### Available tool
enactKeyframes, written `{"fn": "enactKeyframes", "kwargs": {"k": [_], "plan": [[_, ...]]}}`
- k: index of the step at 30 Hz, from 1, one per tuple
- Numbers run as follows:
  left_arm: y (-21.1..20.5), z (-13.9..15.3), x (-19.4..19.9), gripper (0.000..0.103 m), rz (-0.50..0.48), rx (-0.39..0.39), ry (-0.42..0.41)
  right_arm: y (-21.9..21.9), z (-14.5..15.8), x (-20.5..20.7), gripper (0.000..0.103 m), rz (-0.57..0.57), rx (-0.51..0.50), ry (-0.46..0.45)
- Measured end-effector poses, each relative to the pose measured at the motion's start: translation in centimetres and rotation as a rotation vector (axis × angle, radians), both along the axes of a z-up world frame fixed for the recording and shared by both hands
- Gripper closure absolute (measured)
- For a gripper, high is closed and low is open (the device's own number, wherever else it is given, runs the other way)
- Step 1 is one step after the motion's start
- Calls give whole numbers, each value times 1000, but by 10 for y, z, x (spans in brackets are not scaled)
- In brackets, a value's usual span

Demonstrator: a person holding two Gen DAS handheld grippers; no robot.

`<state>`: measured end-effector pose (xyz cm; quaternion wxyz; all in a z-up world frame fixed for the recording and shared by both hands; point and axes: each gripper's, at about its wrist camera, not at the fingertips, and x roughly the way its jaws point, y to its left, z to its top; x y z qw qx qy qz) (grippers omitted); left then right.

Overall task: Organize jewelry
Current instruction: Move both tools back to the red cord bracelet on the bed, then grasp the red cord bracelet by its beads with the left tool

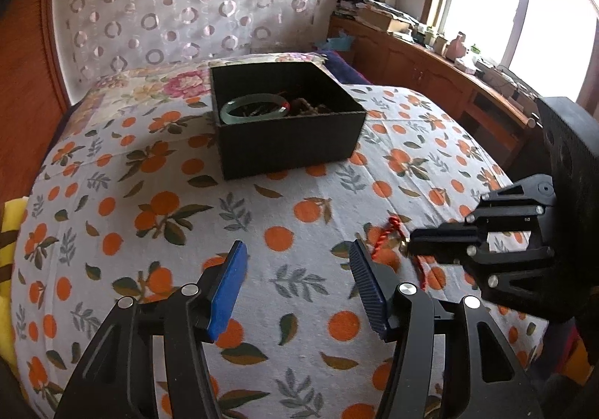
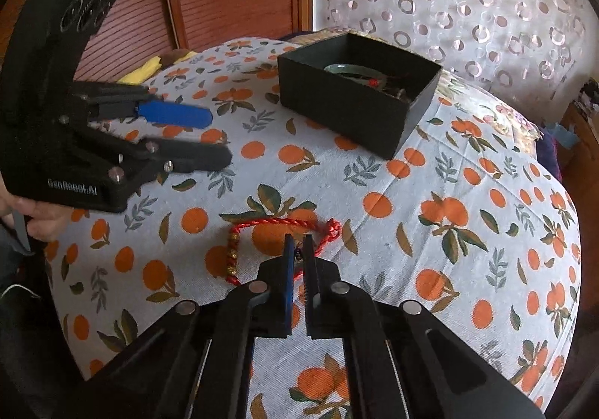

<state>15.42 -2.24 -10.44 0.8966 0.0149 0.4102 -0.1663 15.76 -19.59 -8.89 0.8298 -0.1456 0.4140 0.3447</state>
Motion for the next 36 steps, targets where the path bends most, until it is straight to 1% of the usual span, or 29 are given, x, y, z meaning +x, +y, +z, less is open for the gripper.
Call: {"fn": "enactKeyframes", "kwargs": {"k": [5,10,15,18,21,23,28,29,31,32,33,35,36], "plan": [[-14,-5,-5,49,-42,-18,23,-20,10,2,98,-59,29,-18],[-34,-12,-12,49,-80,-6,44,-32,10,1,98,-92,31,-22],[-55,-18,-13,49,-88,52,42,-37,11,0,98,-105,49,-21],[-62,-23,-13,49,-84,116,43,-37,12,-1,98,-100,50,-24],[-60,-24,-17,49,-68,166,32,-36,12,0,98,-97,47,-28],[-54,-23,-19,49,-55,181,31,-36,12,0,98,-97,48,-28],[-31,-22,-20,49,-3,181,39,-36,11,0,98,-93,51,-29],[-28,-23,-19,51,2,176,41,-35,11,0,98,-92,52,-29],[-25,-22,-19,66,2,158,42,-35,11,1,98,-91,53,-28],[-25,-22,-19,70,2,159,41,-35,11,1,98,-90,53,-29],[-26,-21,-19,79,-4,154,39,-35,11,1,98,-91,53,-29],[-28,-22,-18,93,-12,149,37,-36,11,1,98,-94,55,-31],[-30,-22,-17,97,-18,148,38,-35,11,1,98,-95,56,-31]]}}
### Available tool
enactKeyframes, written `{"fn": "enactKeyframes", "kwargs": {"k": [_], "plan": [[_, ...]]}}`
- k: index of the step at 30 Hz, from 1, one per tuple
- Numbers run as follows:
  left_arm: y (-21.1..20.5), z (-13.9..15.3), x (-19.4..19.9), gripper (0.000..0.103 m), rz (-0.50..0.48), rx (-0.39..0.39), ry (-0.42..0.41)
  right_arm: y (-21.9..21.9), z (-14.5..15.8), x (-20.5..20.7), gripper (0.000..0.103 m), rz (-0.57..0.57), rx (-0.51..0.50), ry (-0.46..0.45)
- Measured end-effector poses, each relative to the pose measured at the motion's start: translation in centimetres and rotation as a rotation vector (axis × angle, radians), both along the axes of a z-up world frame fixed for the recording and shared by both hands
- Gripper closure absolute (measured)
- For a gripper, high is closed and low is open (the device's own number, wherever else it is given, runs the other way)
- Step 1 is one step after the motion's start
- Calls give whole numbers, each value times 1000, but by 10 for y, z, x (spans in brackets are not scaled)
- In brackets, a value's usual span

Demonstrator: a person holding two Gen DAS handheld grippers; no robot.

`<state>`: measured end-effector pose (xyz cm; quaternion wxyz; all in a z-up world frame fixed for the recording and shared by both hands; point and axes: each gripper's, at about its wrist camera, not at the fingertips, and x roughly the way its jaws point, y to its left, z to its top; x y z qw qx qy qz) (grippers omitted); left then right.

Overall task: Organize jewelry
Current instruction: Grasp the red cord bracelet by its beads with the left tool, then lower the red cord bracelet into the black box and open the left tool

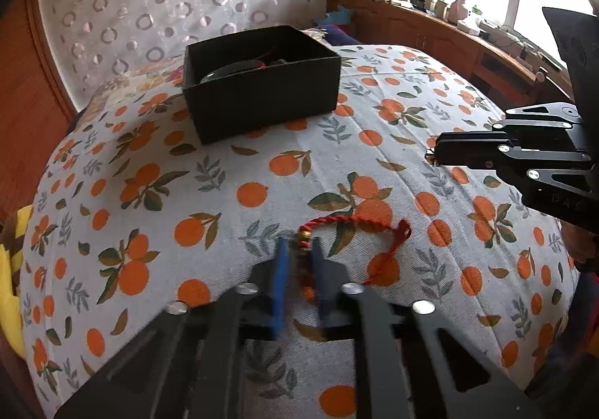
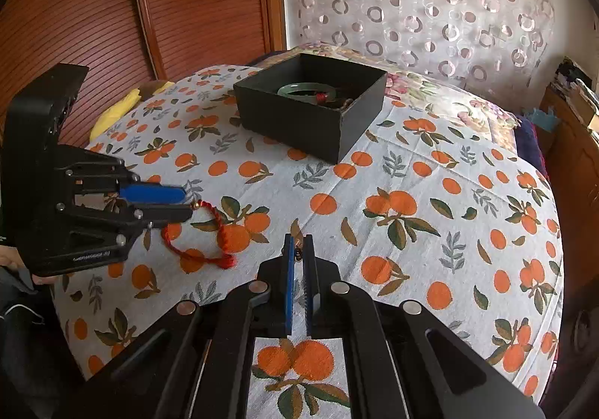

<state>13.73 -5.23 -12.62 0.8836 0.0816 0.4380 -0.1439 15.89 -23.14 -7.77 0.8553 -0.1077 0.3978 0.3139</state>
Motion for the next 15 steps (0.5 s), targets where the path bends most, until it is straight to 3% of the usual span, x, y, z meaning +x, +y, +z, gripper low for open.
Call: {"fn": "enactKeyframes", "kwargs": {"k": [7,15], "plan": [[2,9,11,97,12,-45,-13,-2,3,8,98,-5,8,-4],[8,47,34,97,28,-85,-92,3,21,31,98,0,53,-47]]}}
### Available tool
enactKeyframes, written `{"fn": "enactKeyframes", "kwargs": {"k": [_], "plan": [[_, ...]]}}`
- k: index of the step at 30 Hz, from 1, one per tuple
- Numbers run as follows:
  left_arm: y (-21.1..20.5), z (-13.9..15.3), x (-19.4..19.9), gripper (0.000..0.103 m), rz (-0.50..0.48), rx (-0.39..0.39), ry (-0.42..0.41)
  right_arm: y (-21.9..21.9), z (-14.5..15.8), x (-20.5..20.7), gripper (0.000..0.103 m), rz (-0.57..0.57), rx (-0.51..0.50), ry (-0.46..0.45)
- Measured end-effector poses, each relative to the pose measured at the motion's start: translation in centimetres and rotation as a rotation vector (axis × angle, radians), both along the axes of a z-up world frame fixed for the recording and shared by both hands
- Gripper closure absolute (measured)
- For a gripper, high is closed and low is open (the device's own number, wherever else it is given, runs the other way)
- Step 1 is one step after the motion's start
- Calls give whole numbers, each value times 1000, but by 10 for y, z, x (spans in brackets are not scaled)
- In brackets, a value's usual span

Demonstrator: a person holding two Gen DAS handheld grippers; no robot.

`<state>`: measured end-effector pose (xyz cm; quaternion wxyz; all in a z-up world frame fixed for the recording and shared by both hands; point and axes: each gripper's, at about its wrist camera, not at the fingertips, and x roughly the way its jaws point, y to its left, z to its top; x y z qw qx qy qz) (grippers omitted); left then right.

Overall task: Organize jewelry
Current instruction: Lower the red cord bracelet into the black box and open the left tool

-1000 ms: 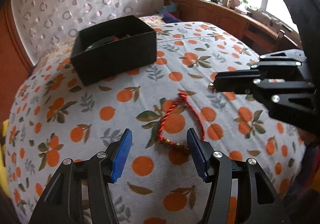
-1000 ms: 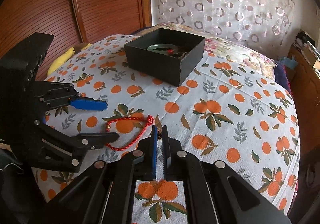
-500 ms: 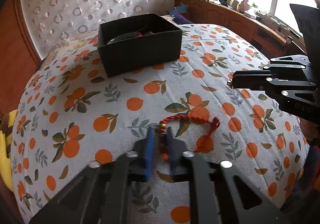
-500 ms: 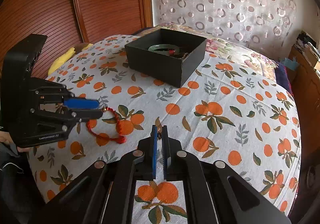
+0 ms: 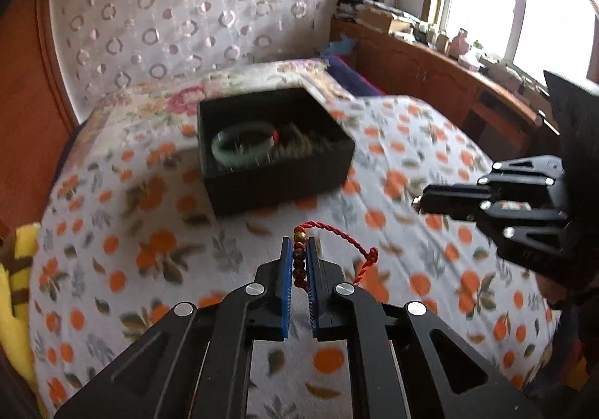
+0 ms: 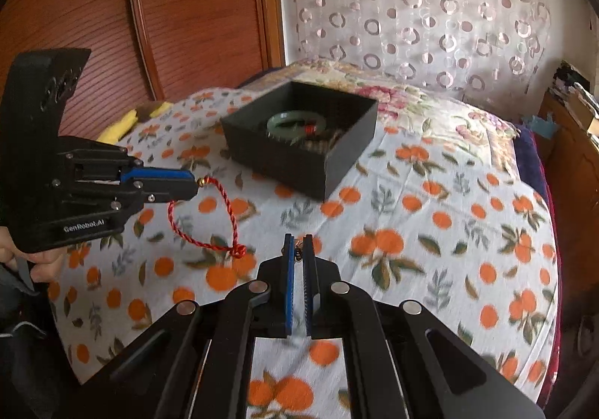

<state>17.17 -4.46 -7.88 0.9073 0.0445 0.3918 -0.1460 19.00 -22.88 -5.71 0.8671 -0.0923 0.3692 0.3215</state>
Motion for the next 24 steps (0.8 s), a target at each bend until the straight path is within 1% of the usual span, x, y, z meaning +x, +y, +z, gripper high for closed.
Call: {"fn": "enactKeyframes", "kwargs": {"k": [3,10,16,20,22,23,24], "plan": [[4,14,12,97,11,-11,-33,4,7,15,98,4,7,-18],[15,32,37,97,42,-22,-81,21,21,50,98,12,29,-55],[28,39,58,97,70,-35,-105,38,19,74,97,19,44,-49],[32,37,74,97,83,-38,-99,45,12,87,97,-2,37,-42],[32,34,82,97,88,-35,-93,45,10,88,92,-10,32,-41],[32,32,85,97,89,-39,-87,44,10,88,85,-15,32,-40],[33,30,88,97,86,-48,-79,43,10,88,75,-21,37,-39]]}}
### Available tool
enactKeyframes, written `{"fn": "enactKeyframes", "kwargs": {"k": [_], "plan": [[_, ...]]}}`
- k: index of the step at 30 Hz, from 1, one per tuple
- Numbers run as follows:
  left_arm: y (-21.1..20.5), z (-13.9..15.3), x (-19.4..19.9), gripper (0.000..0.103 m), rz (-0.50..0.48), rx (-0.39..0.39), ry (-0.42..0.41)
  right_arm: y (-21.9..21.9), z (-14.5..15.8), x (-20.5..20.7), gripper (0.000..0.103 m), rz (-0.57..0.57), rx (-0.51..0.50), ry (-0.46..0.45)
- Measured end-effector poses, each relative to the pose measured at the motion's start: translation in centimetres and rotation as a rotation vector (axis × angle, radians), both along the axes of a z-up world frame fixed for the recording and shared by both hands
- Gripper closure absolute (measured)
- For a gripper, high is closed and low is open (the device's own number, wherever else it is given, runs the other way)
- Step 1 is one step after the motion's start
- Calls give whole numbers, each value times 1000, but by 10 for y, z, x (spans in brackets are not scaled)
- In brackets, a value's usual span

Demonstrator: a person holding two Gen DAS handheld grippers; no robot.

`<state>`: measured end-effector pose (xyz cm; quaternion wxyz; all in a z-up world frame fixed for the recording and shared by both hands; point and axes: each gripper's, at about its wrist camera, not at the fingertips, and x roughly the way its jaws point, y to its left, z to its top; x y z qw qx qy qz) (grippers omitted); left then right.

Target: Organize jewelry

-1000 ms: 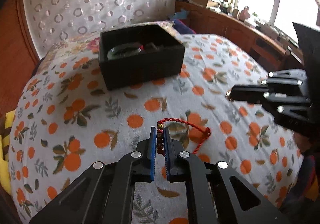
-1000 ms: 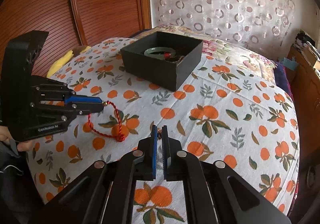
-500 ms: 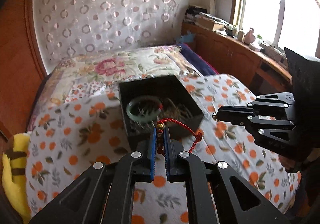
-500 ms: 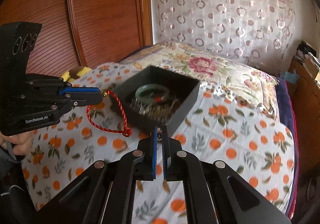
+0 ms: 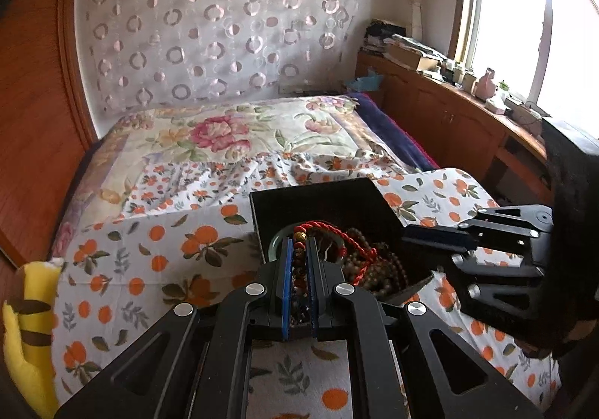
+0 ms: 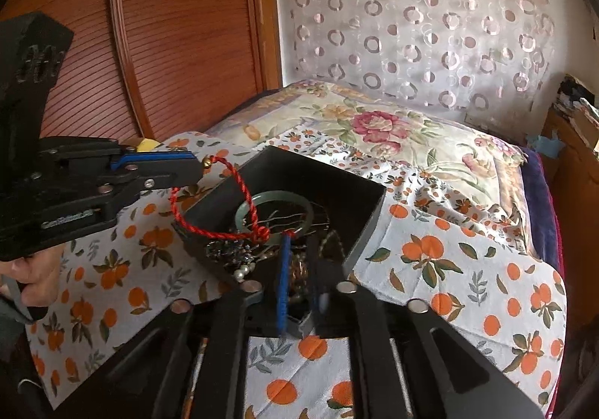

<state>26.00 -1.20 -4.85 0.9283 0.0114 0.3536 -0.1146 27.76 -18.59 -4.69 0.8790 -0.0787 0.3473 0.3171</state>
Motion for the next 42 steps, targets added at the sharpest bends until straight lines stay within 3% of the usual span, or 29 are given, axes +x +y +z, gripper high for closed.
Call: {"fn": "enactKeyframes", "kwargs": {"k": [5,9,11,12,16,19,21,23,34,42], "plan": [[-4,-2,8,96,4,2,4,-9,2,-12,72,-25,6,-2],[-10,1,-1,70,14,20,-18,-20,5,-27,72,-54,10,-10],[-11,5,-11,65,19,19,-29,-27,7,-37,72,-82,24,-15],[-11,6,-17,54,26,21,-36,-30,8,-42,71,-96,31,-15],[-11,15,-50,18,74,41,-92,-45,15,-67,51,-155,70,-38],[-9,22,-78,10,92,50,-130,-54,22,-90,29,-205,95,-76],[-8,25,-94,8,104,52,-143,-60,28,-102,10,-236,109,-103],[-8,28,-110,8,110,50,-154,-66,34,-118,2,-285,119,-140],[-1,42,-177,8,145,57,-189,-80,56,-171,2,-360,148,-192],[2,42,-193,8,162,56,-191,-80,61,-190,2,-373,147,-220]]}}
